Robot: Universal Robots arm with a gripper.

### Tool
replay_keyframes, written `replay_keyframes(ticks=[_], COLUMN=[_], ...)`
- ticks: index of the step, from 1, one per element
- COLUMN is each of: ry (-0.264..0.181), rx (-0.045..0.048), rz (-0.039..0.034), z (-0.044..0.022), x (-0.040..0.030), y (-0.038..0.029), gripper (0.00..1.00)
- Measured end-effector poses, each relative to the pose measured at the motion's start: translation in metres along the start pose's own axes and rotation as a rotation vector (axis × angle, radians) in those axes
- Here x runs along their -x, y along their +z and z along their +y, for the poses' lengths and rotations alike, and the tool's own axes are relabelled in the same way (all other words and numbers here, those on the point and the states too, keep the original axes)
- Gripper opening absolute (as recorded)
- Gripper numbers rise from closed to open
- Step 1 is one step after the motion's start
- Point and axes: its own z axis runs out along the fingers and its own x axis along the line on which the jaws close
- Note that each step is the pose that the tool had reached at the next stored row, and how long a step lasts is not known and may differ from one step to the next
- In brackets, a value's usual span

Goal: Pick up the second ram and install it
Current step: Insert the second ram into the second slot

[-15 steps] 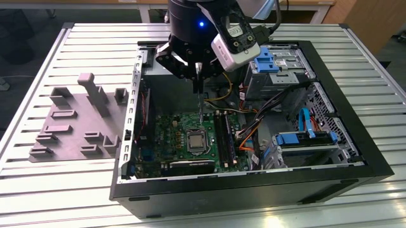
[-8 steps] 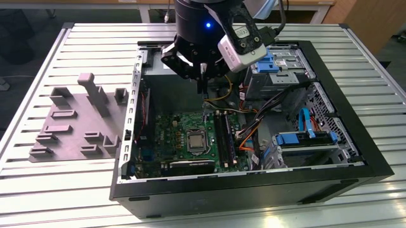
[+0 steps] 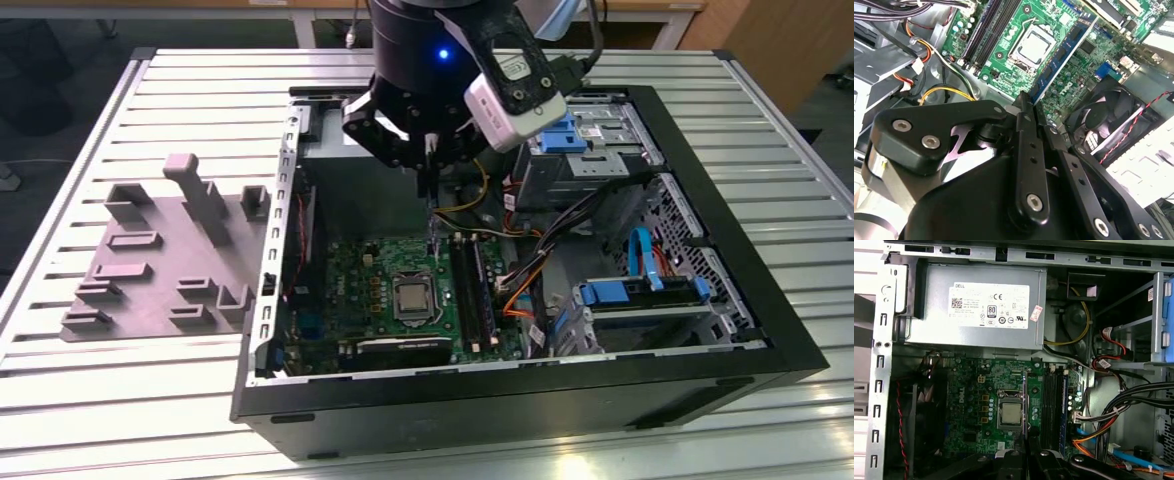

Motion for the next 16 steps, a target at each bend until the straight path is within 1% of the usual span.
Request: replay_keyframes(ticks=[4, 10, 16], ry=[0.000, 0.001, 0.001], rx=[-0.0001, 0.0001, 0.0000], rz=[0.0001, 0.0005, 0.0005], z=[0.0000, -0.0005, -0.0005], x=[0.0005, 0.0057, 0.0058], y=[0.0007, 0.0021, 0.0022], gripper=[0.14, 0.14, 0.14])
